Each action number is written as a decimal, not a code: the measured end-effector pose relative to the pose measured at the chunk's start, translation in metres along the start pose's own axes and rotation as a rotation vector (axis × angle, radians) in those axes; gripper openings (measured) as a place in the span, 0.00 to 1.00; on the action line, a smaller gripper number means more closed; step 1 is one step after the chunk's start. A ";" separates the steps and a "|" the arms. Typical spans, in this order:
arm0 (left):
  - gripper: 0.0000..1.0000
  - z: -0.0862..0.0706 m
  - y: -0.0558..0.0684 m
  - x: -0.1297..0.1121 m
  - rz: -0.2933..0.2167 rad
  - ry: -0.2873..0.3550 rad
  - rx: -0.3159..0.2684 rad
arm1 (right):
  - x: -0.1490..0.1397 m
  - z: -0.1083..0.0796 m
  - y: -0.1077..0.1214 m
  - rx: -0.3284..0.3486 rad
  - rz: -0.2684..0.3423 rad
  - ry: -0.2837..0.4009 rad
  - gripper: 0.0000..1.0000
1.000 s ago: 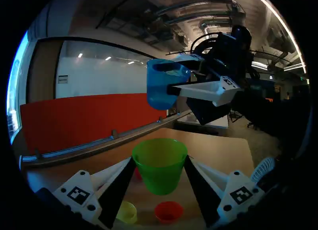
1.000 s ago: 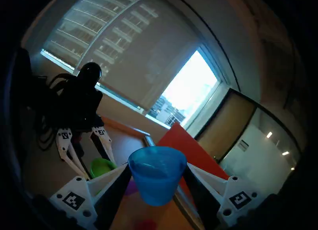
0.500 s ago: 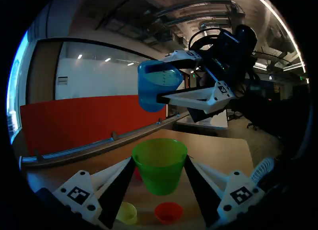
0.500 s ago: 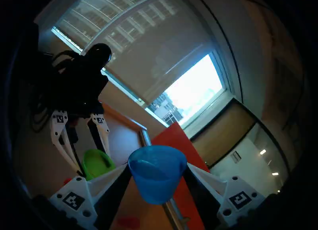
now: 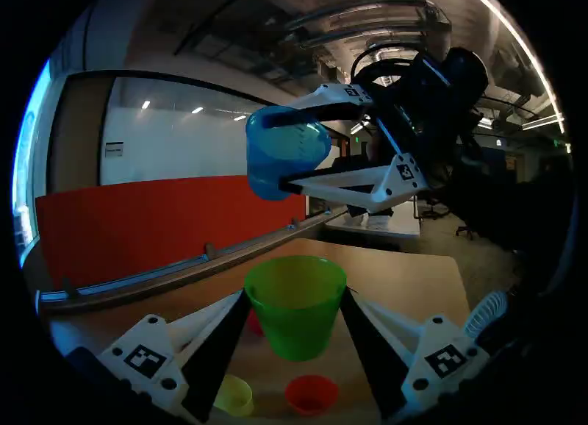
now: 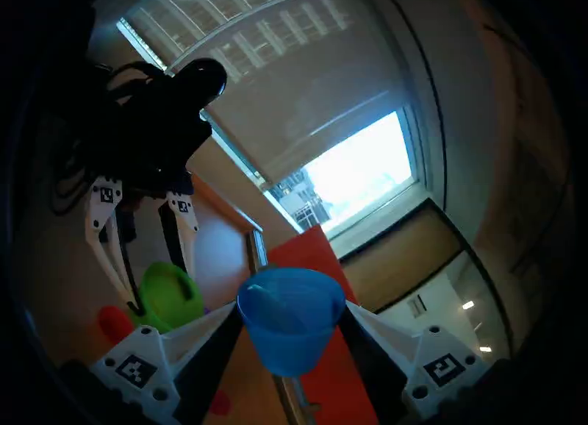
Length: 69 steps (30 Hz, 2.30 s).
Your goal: Pour water
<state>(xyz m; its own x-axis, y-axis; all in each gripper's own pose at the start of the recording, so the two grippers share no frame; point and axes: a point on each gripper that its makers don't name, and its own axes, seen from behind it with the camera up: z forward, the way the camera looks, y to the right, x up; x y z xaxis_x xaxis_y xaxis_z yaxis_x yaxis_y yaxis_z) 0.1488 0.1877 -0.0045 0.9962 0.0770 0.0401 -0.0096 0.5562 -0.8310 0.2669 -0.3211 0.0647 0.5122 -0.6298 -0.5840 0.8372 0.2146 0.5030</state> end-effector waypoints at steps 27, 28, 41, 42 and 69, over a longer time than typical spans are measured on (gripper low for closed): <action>0.86 0.000 0.003 -0.001 0.006 -0.003 -0.006 | 0.000 0.005 0.014 -0.058 -0.175 -0.027 0.90; 0.86 0.001 0.003 -0.001 0.006 -0.003 -0.006 | 0.000 0.005 0.014 -0.060 -0.178 -0.026 0.90; 0.86 0.002 0.003 -0.001 0.009 -0.004 -0.008 | 0.005 0.006 0.021 -0.092 -0.253 -0.025 0.90; 0.86 0.002 0.004 -0.001 0.010 -0.004 -0.008 | 0.005 0.006 0.022 -0.095 -0.258 -0.025 0.90; 0.85 0.003 0.007 0.002 0.013 0.002 -0.012 | 0.015 0.003 0.034 -0.153 -0.427 -0.024 0.90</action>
<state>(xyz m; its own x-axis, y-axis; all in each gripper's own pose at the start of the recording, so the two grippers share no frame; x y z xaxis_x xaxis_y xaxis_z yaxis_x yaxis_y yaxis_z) 0.1507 0.1939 -0.0083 0.9962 0.0821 0.0280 -0.0214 0.5455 -0.8378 0.3028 -0.3252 0.0750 0.1122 -0.7029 -0.7024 0.9921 0.0388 0.1197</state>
